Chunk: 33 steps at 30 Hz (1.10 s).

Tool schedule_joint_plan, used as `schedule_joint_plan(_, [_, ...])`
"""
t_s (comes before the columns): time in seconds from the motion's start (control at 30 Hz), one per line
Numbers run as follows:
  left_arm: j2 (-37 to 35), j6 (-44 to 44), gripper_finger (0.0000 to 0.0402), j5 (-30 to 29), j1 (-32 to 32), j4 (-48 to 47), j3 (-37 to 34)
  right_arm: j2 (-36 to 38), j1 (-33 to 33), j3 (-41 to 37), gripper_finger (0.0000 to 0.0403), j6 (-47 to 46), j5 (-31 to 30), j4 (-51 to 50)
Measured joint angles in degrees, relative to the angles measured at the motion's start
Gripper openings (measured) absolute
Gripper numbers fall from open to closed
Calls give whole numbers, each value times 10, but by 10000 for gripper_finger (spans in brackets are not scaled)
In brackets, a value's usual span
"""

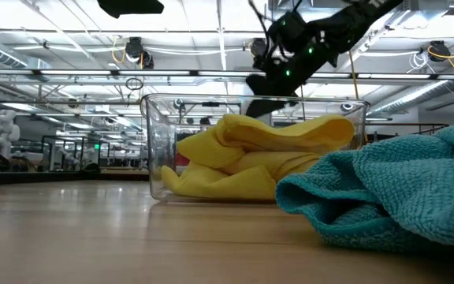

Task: Sort microfiber towel by color & place in baskets
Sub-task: Put the top blue microfiber towel into the top transparent bin, then put the blue microfiber towel into the top transparent bin

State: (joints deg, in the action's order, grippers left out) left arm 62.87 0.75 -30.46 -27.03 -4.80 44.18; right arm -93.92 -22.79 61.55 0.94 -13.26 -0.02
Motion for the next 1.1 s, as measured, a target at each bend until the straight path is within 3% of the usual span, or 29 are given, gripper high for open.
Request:
schedule_joint_plan(0.17, [0, 0, 281, 0, 0, 2, 0, -36, -14, 0, 13, 1, 17, 20])
schedule_joint_plan(0.53, [0, 12, 281, 0, 0, 23, 0, -91, -11, -1, 2, -7, 49, 8])
schedule_joint_plan(0.77, [30, 13, 281, -5, 30, 213, 0, -8, 21, 0, 1, 0, 46, 5])
schedule_joint_plan(1.1, [107, 46, 281, 36, 89, 321, 0, 107, 73, 0, 4, 2, 46, 8])
